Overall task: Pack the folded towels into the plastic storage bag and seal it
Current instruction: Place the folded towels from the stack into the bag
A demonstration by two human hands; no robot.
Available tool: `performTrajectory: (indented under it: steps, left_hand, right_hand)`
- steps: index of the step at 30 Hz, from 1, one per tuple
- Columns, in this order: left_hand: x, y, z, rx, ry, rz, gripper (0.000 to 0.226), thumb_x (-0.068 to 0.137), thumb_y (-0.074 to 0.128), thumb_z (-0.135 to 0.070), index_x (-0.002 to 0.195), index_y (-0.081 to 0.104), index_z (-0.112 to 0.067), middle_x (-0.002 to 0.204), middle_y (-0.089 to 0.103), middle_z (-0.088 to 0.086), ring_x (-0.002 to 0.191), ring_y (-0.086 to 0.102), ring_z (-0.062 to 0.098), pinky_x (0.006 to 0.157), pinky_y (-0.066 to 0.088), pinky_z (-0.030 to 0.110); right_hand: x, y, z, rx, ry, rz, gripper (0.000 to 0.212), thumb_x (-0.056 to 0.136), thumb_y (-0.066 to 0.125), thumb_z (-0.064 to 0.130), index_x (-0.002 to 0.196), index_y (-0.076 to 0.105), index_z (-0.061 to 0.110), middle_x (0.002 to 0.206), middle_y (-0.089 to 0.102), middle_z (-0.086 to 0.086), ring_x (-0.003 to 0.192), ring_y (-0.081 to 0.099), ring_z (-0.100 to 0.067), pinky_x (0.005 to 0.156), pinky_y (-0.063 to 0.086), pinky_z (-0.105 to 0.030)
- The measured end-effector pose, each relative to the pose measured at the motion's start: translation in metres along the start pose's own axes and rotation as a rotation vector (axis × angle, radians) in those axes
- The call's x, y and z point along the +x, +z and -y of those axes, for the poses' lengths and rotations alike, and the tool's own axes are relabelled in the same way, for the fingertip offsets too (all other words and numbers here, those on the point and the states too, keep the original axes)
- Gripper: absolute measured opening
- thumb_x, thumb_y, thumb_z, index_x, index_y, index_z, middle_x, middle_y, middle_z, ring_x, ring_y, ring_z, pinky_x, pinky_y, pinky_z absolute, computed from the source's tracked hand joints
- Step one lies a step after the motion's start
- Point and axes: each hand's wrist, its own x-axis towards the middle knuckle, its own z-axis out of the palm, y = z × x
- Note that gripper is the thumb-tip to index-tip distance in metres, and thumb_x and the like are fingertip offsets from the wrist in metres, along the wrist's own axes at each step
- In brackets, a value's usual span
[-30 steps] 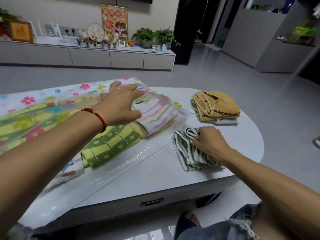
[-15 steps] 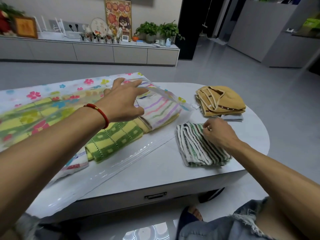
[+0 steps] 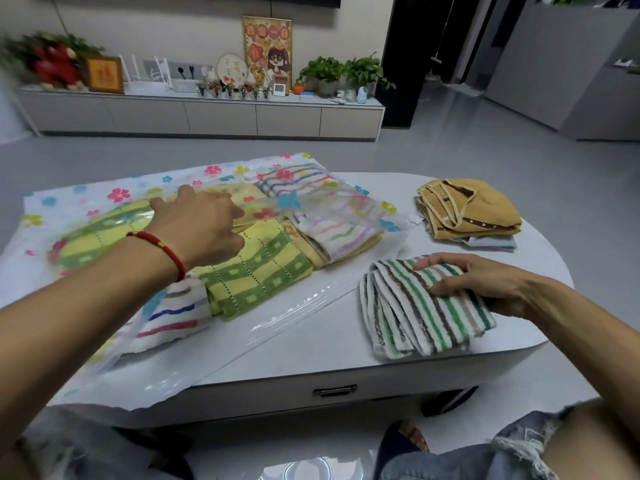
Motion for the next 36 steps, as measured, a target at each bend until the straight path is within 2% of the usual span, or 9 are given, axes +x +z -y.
performTrajectory:
  steps: [4,8,13,17,22,25,31,34,36]
  left_hand:
    - [0.001,-0.022,0.020,-0.100,0.060,-0.064,0.061,0.088,0.057,-0.035,0.146,0.040,-0.035,0.156,0.038,-0.010,0.141,0.030,0.035,0.103,0.034,0.070]
    - [0.006,-0.040,0.025,-0.225,0.087,-0.134,0.068,0.083,0.057,-0.031,0.149,0.038,-0.029,0.159,0.030,-0.016,0.142,0.032,0.035,0.103,0.035,0.068]
    - [0.012,-0.043,0.033,-0.285,0.069,-0.158,0.068,0.085,0.056,-0.035,0.150,0.036,-0.030,0.160,0.028,-0.015,0.143,0.028,0.035,0.109,0.032,0.062]
    - [0.014,-0.040,0.035,-0.313,0.071,-0.163,0.068,0.084,0.057,-0.032,0.149,0.038,-0.029,0.160,0.029,-0.014,0.143,0.029,0.033,0.110,0.030,0.063]
    - [0.013,-0.037,0.033,-0.323,0.055,-0.156,0.067,0.085,0.057,-0.030,0.149,0.037,-0.031,0.159,0.029,-0.016,0.142,0.028,0.033,0.109,0.031,0.064]
    - [0.013,-0.037,0.033,-0.335,0.040,-0.166,0.067,0.085,0.057,-0.030,0.149,0.037,-0.033,0.159,0.029,-0.018,0.142,0.027,0.033,0.108,0.032,0.065]
    - [0.013,-0.032,0.025,-0.313,0.047,-0.158,0.069,0.082,0.056,-0.028,0.148,0.038,-0.036,0.161,0.027,-0.014,0.142,0.026,0.034,0.106,0.032,0.068]
    - [0.015,-0.026,0.018,-0.293,0.078,-0.159,0.069,0.082,0.058,-0.032,0.147,0.037,-0.039,0.163,0.020,-0.008,0.145,0.020,0.036,0.105,0.030,0.072]
    - [0.015,-0.019,0.013,-0.287,0.112,-0.176,0.069,0.083,0.060,-0.036,0.147,0.035,-0.043,0.164,0.017,-0.006,0.146,0.017,0.036,0.105,0.029,0.072]
  right_hand:
    - [-0.007,0.047,0.028,-0.008,-0.168,0.168,0.044,0.086,0.077,0.003,0.126,0.070,0.021,0.135,0.070,-0.003,0.113,0.071,-0.039,0.077,0.065,-0.039]
    - [0.026,0.130,0.060,-0.026,-0.320,0.256,0.035,0.092,0.069,-0.002,0.117,0.072,0.023,0.141,0.064,0.003,0.093,0.073,-0.018,0.065,0.061,-0.028]
    - [0.104,0.222,0.086,0.496,-0.413,-0.029,0.035,0.094,0.065,-0.004,0.120,0.067,0.019,0.121,0.074,-0.021,0.104,0.073,-0.035,0.090,0.062,-0.048]
    - [0.142,0.267,0.048,0.261,-0.279,-0.263,0.045,0.089,0.075,0.006,0.130,0.060,0.020,0.127,0.066,-0.014,0.115,0.068,-0.036,0.098,0.058,-0.047]
    - [0.143,0.282,0.040,0.151,-0.435,-0.524,0.046,0.084,0.077,0.029,0.127,0.062,0.028,0.124,0.065,-0.001,0.113,0.061,-0.017,0.096,0.051,-0.031]
    - [0.138,0.278,0.034,-0.004,-0.406,-0.451,0.050,0.089,0.071,0.026,0.137,0.057,0.025,0.130,0.066,-0.005,0.105,0.061,-0.015,0.086,0.048,-0.024]
    - [0.125,0.271,0.015,-0.447,-0.423,-0.559,0.062,0.097,0.055,0.044,0.155,0.042,0.027,0.144,0.045,-0.013,0.131,0.049,-0.031,0.110,0.042,-0.040]
    - [0.118,0.248,0.017,-0.640,-0.455,-0.327,0.064,0.102,0.056,0.041,0.160,0.037,0.021,0.150,0.044,-0.016,0.138,0.044,-0.031,0.117,0.037,-0.037]
    - [0.105,0.212,0.029,-0.717,-0.517,-0.235,0.055,0.101,0.061,0.037,0.153,0.050,0.021,0.136,0.064,-0.013,0.119,0.062,-0.026,0.103,0.047,-0.033]
